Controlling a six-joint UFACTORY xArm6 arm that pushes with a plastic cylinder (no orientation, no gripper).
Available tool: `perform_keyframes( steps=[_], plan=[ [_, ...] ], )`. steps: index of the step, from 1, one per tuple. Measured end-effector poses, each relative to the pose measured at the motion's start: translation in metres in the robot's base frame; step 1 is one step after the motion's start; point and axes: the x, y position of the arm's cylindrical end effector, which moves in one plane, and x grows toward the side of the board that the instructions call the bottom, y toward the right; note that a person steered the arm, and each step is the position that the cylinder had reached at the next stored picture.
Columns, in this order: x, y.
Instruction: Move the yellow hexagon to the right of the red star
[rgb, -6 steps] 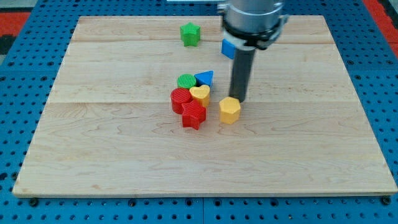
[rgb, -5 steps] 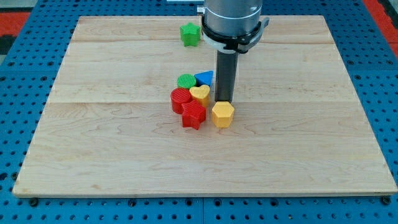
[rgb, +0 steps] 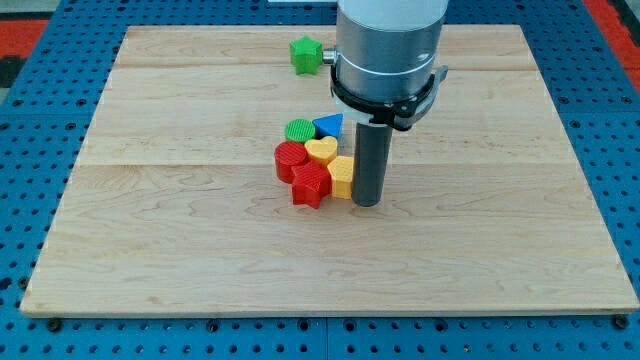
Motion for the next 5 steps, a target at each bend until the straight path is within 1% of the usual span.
perform_keyframes(
  steps=[1,2,3,5],
  plan=[
    [0.006,0.027],
    [-0.008,0.082],
    [-0.067,0.094],
    [-0.187,0.094]
  ],
)
